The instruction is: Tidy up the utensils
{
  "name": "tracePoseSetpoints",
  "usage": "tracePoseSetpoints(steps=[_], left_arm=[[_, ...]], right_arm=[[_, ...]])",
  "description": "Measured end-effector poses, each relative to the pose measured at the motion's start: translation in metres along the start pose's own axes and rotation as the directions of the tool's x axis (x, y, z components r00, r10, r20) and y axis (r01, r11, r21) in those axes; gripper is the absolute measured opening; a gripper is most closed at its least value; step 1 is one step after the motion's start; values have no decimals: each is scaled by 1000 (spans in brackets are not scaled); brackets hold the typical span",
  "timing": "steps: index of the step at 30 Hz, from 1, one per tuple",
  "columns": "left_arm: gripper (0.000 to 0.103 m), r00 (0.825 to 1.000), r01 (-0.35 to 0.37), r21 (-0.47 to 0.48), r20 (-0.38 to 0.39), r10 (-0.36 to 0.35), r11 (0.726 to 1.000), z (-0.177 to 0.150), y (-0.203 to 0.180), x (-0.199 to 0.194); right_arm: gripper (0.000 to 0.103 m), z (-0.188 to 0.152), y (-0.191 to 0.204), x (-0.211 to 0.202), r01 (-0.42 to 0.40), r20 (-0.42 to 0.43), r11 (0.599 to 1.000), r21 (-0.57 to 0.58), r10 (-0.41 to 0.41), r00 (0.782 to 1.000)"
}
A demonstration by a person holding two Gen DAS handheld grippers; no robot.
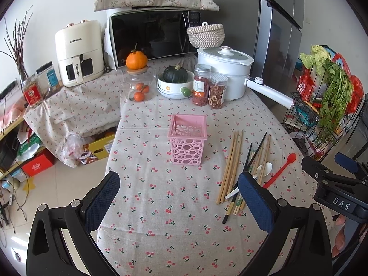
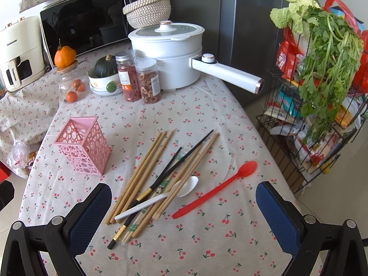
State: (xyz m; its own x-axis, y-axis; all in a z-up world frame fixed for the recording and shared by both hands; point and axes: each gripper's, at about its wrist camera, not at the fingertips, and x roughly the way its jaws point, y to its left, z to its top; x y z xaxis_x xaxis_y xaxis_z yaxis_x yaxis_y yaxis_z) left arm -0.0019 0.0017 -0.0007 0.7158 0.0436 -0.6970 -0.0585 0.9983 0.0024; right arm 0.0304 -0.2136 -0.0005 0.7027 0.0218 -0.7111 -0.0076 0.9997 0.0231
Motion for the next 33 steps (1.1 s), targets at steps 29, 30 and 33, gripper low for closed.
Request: tracePoseSetpoints(steps=[29,30,33], left_arm=[[103,1000,-4,-3,10,4,1000,0,4,-5],[103,1000,-5,-3,11,5,1000,1,4,-5],[103,1000,-7,-4,10,7,1000,1,6,-6]], right_arm=[[103,-2,6,2,-1,-2,1000,-11,1,1000],[103,-1,6,2,0,-2,1000,-10,0,1000],[103,-1,5,2,-1,-2,1000,-9,1,1000]])
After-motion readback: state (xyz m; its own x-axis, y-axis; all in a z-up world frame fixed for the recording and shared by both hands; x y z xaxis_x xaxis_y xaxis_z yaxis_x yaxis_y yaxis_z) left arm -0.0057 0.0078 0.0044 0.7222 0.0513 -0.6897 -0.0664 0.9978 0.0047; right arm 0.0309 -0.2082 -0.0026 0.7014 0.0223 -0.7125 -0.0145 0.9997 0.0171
